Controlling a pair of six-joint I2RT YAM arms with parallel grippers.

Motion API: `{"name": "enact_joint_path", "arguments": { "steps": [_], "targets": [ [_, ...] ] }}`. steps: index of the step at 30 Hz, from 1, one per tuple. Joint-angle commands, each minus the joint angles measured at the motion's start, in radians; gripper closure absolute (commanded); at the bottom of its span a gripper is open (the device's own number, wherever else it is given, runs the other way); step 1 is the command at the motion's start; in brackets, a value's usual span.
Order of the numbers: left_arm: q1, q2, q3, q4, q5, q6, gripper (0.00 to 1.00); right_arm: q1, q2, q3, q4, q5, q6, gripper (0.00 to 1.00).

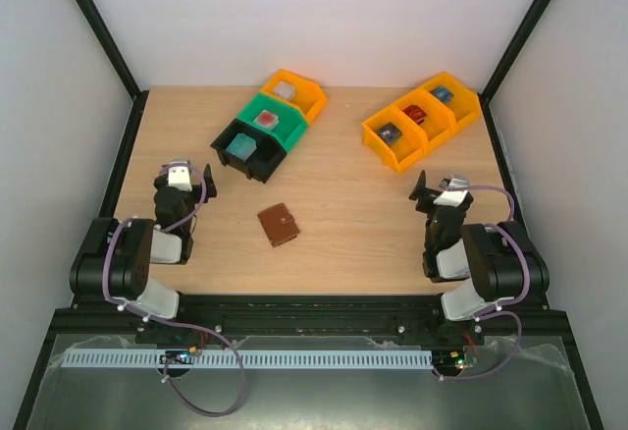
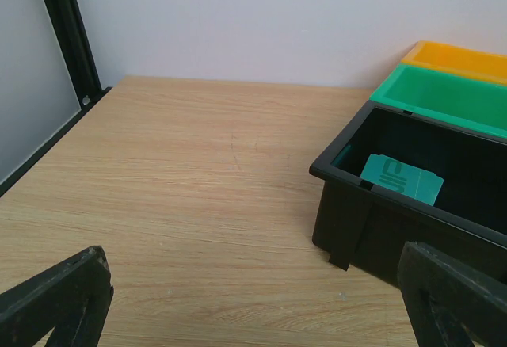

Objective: Take the credit cards out of the card holder

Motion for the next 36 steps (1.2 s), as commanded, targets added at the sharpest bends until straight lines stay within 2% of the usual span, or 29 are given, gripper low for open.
{"name": "enact_joint_path", "arguments": {
  "steps": [1, 3, 7, 9, 11, 13, 14, 19, 22, 25, 29, 33, 36],
  "targets": [
    [-0.002, 0.009, 0.012, 0.029, -0.002, -0.001, 0.01, -0.002, -0.019, 0.019, 0.024, 0.032, -0.002, 0.01],
    [-0.002, 0.008, 0.012, 0.029, -0.001, -0.001, 0.01, -0.003, -0.111, 0.057, -0.131, 0.047, 0.004, 0.01],
    [-0.002, 0.009, 0.014, 0.028, -0.001, 0.0, 0.01, -0.003, -0.339, 0.261, -0.587, 0.042, 0.083, 0.01],
    [-0.001, 0.006, 0.012, 0.03, 0.001, -0.003, 0.0, -0.002, -0.372, 0.4, -0.761, -0.088, 0.14, 0.01],
    [0.01, -0.028, 0.035, -0.017, -0.002, -0.018, 0.01, 0.0, -0.35, 0.513, -0.915, -0.284, 0.21, 0.01],
    [0.033, -0.099, 0.128, -0.234, 0.011, -0.043, 0.01, 0.031, -0.284, 0.613, -1.017, -0.438, 0.286, 0.01],
    [0.056, -0.126, 0.189, -0.334, 0.038, -0.053, 0.0, 0.071, -0.244, 0.666, -1.074, -0.474, 0.303, 0.04],
    [0.189, -0.247, 0.42, -0.712, 0.162, -0.074, 0.01, 0.347, -0.003, 0.909, -1.386, -0.496, 0.237, 0.13],
    [0.237, -0.267, 0.598, -1.065, 0.223, -0.031, 0.01, 0.464, 0.161, 1.049, -1.554, -0.523, 0.229, 0.2],
    [0.255, -0.271, 0.72, -1.404, 0.397, 0.09, 0.01, 0.547, 0.273, 1.132, -1.67, -0.555, 0.225, 0.25],
    [0.242, -0.284, 0.752, -1.721, 0.602, 0.245, 0.0, 0.637, 0.334, 1.139, -1.74, -0.616, 0.227, 0.28],
    [0.125, -0.269, 0.726, -1.897, 0.593, 0.353, 0.01, 0.683, 0.37, 1.101, -1.743, -0.674, 0.242, 0.28],
    [0.008, -0.245, 0.709, -1.944, 0.6, 0.362, 0.01, 0.694, 0.427, 1.098, -1.761, -0.704, 0.255, 0.31]
  ]
}}
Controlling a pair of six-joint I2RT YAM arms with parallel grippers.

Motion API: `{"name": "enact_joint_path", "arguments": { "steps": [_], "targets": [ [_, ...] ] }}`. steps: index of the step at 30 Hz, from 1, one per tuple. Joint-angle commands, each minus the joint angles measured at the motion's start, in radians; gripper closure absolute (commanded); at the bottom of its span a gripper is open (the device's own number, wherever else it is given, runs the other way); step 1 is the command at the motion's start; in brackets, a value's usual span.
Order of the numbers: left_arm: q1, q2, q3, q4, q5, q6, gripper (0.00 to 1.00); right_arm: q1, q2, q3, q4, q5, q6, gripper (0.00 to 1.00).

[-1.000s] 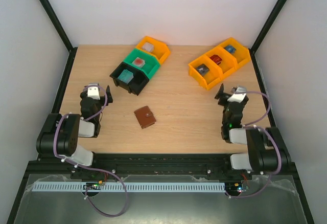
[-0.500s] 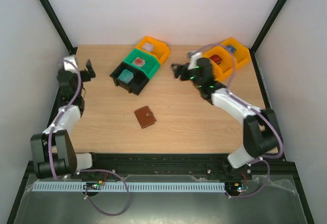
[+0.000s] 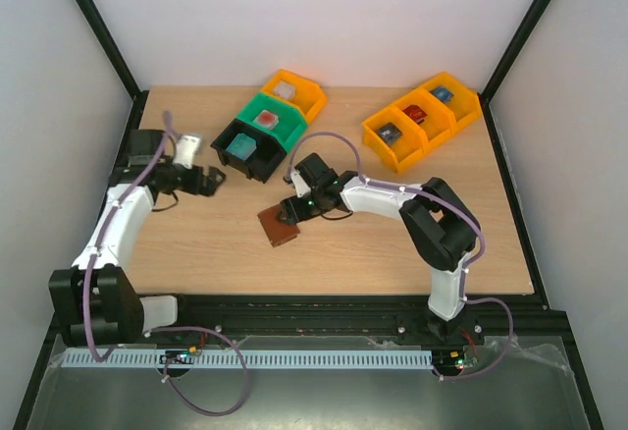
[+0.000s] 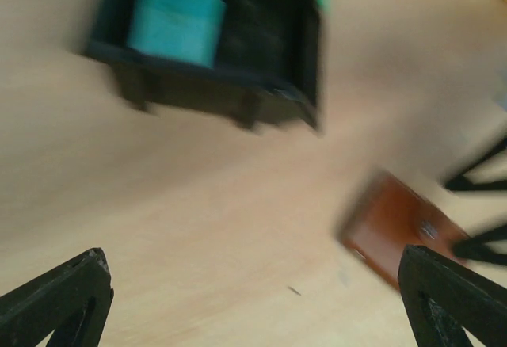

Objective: Take the credit cards out of the card holder

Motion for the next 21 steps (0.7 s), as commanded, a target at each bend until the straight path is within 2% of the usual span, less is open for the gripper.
{"name": "enact_joint_path", "arguments": {
  "steps": [1, 7, 12, 15, 21],
  "targets": [
    [-0.142, 0.033, -0.026, -0.245, 0.097, 0.086, 0.0, 0.011, 0.069, -0.015, -0.079, -0.066, 0.025, 0.33],
    [-0.217, 0.122, -0.032, -0.196, 0.157, -0.016, 0.04, 0.014, 0.068, -0.057, -0.072, -0.073, 0.043, 0.39],
    [-0.303, 0.248, -0.014, -0.188, 0.088, -0.071, 0.07, 0.013, 0.089, -0.076, -0.032, -0.084, 0.088, 0.53],
    [-0.316, 0.325, 0.006, -0.186, 0.112, -0.102, 0.09, 0.014, 0.096, -0.09, 0.009, -0.114, 0.126, 0.54],
    [-0.315, 0.482, 0.014, -0.196, 0.246, -0.143, 0.16, 0.014, 0.094, -0.107, 0.051, -0.127, 0.152, 0.55]
  ]
}}
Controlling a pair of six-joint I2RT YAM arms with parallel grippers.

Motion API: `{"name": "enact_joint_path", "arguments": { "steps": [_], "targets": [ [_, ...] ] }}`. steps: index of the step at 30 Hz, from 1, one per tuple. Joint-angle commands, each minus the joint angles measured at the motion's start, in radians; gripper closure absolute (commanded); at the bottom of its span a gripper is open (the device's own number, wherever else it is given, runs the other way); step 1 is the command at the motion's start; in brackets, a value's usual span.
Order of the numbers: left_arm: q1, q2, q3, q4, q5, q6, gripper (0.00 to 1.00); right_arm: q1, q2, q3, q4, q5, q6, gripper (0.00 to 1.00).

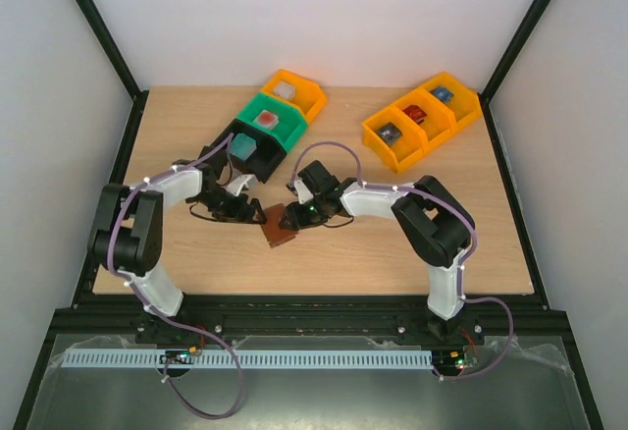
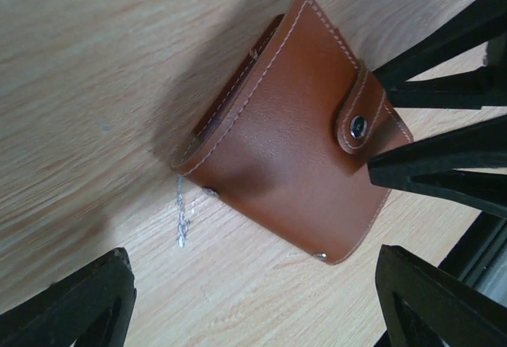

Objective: Take the credit cards out of the card holder

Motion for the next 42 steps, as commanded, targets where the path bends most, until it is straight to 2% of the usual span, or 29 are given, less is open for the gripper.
{"name": "enact_joint_path", "arguments": {
  "steps": [1, 7, 11, 14, 17, 23, 25, 30, 31, 35, 42],
  "targets": [
    [0.002, 0.1, 0.028, -0.035, 0.092, -0.047, 0.17, 0.006, 0.041, -0.05, -0.01, -0.017, 0.045, 0.55],
    [-0.006, 0.185, -0.008, 0.051, 0.129, -0.109, 0.2, 0.006, 0.045, -0.053, 0.039, -0.063, 0.058, 0.57],
    [-0.017, 0.175, -0.039, 0.115, 0.143, -0.132, 0.22, 0.007, 0.028, -0.07, 0.099, -0.132, 0.067, 0.66],
    [-0.017, 0.137, -0.055, 0.146, 0.158, -0.135, 0.3, 0.009, 0.018, -0.084, 0.143, -0.173, 0.071, 0.69],
    [-0.017, 0.066, -0.087, 0.205, 0.175, -0.154, 0.42, 0.01, 0.008, -0.095, 0.191, -0.198, 0.079, 0.71],
    [-0.042, -0.023, -0.13, 0.293, 0.207, -0.168, 0.51, 0.011, -0.007, -0.101, 0.23, -0.227, 0.077, 0.75],
    [-0.047, -0.029, -0.134, 0.295, 0.205, -0.168, 0.61, 0.01, -0.013, -0.106, 0.237, -0.228, 0.077, 0.75],
    [-0.047, -0.032, -0.139, 0.295, 0.201, -0.156, 0.94, 0.011, -0.038, -0.108, 0.229, -0.224, 0.053, 0.73],
    [-0.047, -0.035, -0.142, 0.295, 0.198, -0.155, 0.97, 0.01, -0.043, -0.109, 0.216, -0.219, 0.043, 0.72],
    [-0.046, -0.064, -0.155, 0.3, 0.182, -0.133, 0.98, 0.005, -0.068, -0.105, 0.161, -0.193, -0.013, 0.68],
    [-0.048, -0.183, -0.219, 0.374, 0.11, -0.104, 0.98, -0.065, -0.147, -0.142, 0.125, -0.196, -0.091, 0.48]
  ]
}}
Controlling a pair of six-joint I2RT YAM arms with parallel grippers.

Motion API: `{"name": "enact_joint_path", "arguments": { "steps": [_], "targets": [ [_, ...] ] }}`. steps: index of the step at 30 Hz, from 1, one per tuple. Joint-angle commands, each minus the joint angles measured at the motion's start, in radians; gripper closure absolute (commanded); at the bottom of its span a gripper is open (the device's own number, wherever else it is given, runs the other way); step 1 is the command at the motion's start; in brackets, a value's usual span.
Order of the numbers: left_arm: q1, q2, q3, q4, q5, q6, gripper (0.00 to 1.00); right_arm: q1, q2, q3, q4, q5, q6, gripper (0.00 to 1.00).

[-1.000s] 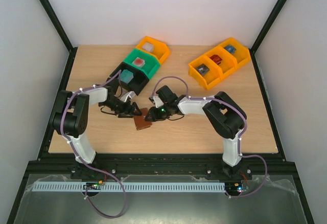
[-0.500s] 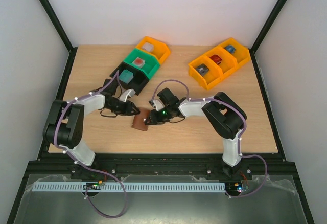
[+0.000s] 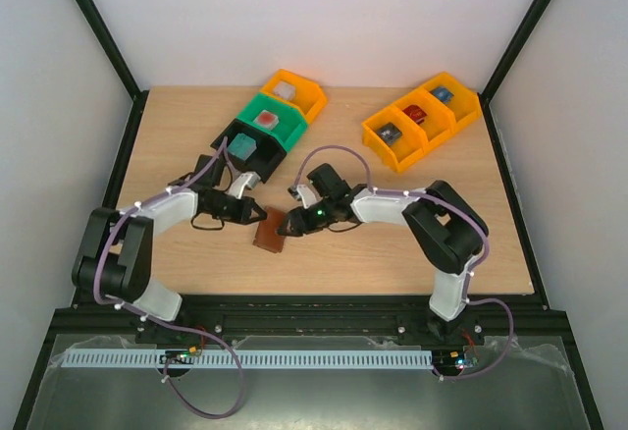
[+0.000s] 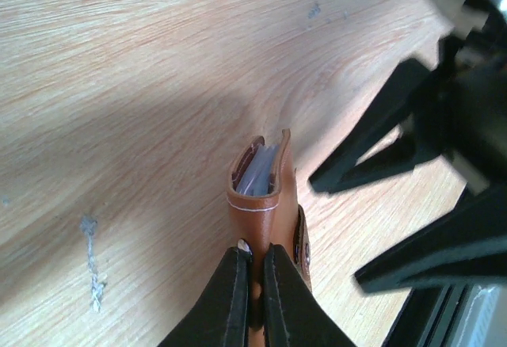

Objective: Take the credit cards out of the card holder

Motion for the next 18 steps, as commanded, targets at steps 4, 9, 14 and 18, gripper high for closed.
{"name": "enact_joint_path", "arguments": {
  "steps": [4, 9, 14, 18],
  "targets": [
    [-0.027, -0.18, -0.079, 0.103, -0.068, 0.061, 0.98, -0.106, -0.115, -0.04, 0.037, -0.056, -0.119, 0.37],
    [-0.04, -0.198, -0.078, 0.127, -0.067, 0.076, 0.98, -0.116, -0.152, -0.089, 0.233, -0.151, -0.134, 0.17],
    [-0.048, -0.213, -0.083, 0.135, 0.012, 0.087, 0.98, -0.123, -0.087, -0.074, 0.358, -0.202, -0.128, 0.08],
    [-0.05, -0.225, -0.08, 0.122, 0.032, 0.101, 0.98, -0.138, -0.03, -0.058, 0.384, -0.25, -0.141, 0.05]
  ]
}}
